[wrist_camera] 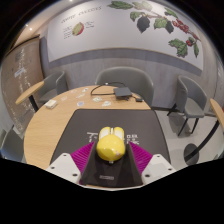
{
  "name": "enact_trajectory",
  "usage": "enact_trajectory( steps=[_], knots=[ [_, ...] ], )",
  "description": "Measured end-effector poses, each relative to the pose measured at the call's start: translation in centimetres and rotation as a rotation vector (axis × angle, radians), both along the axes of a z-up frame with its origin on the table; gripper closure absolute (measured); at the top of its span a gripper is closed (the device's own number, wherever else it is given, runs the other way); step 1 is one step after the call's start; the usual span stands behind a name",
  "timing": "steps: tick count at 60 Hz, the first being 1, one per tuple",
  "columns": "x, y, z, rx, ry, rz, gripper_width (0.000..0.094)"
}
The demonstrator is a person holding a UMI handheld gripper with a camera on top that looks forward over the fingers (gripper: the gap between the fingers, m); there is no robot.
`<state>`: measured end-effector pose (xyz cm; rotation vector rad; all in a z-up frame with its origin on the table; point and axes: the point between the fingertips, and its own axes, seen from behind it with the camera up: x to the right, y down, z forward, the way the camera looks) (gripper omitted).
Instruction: Arrange mouse
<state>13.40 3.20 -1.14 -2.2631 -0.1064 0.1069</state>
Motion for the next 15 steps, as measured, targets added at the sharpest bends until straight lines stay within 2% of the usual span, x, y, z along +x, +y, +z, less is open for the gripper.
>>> enact_trajectory(
  steps=[4,7,15],
  knots=[
    [0.4,-1.3,1.1,0.01,-0.012,0.029,0.0064],
    [0.4,-2.4,2.6,0.039,-0.006,0.053,0.009],
    [0.5,-6.4,5.2,0.064,0.033,0.119,0.0076]
  ],
)
